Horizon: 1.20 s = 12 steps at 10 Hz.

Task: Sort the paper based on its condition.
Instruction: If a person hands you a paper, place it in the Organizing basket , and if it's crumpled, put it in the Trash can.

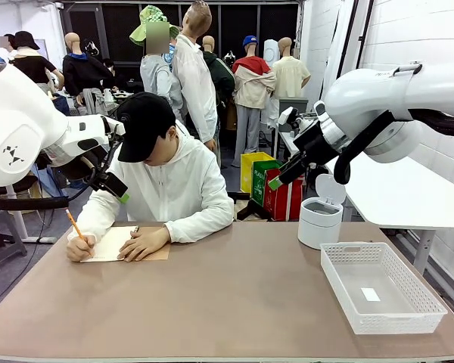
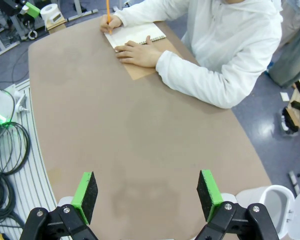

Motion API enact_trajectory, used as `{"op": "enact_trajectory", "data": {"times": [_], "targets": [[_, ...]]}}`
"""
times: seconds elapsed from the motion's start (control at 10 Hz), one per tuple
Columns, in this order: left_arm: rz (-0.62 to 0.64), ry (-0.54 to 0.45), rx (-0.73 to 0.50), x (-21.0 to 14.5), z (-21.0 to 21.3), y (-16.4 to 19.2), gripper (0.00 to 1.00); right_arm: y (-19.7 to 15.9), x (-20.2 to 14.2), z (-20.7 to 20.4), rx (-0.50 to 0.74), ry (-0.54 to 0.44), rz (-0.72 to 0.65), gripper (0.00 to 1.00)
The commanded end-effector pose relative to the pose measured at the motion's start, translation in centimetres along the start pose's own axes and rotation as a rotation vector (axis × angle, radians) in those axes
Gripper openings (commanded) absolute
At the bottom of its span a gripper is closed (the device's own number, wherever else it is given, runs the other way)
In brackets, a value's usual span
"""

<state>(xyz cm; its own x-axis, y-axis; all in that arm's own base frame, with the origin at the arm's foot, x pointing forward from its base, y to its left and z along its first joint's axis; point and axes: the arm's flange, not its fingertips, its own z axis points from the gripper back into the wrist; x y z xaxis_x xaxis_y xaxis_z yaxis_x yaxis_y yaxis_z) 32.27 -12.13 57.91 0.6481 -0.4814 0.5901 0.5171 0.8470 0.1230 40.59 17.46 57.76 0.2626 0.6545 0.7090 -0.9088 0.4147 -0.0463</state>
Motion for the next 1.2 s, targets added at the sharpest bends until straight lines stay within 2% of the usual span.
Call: {"op": "enact_trajectory", "data": {"times": [0.0, 1.1], "targets": [[0.004, -0.005, -0.002, -0.02, -0.03, 0.09, 1.0, -0.1, 0.03, -0.2, -0.006, 0.0, -0.004, 1.0], [0.004, -0.005, -0.002, -0.02, -0.03, 0.09, 1.0, -0.1, 0.03, -0.2, -0.006, 0.0, -0.004, 1.0]]}}
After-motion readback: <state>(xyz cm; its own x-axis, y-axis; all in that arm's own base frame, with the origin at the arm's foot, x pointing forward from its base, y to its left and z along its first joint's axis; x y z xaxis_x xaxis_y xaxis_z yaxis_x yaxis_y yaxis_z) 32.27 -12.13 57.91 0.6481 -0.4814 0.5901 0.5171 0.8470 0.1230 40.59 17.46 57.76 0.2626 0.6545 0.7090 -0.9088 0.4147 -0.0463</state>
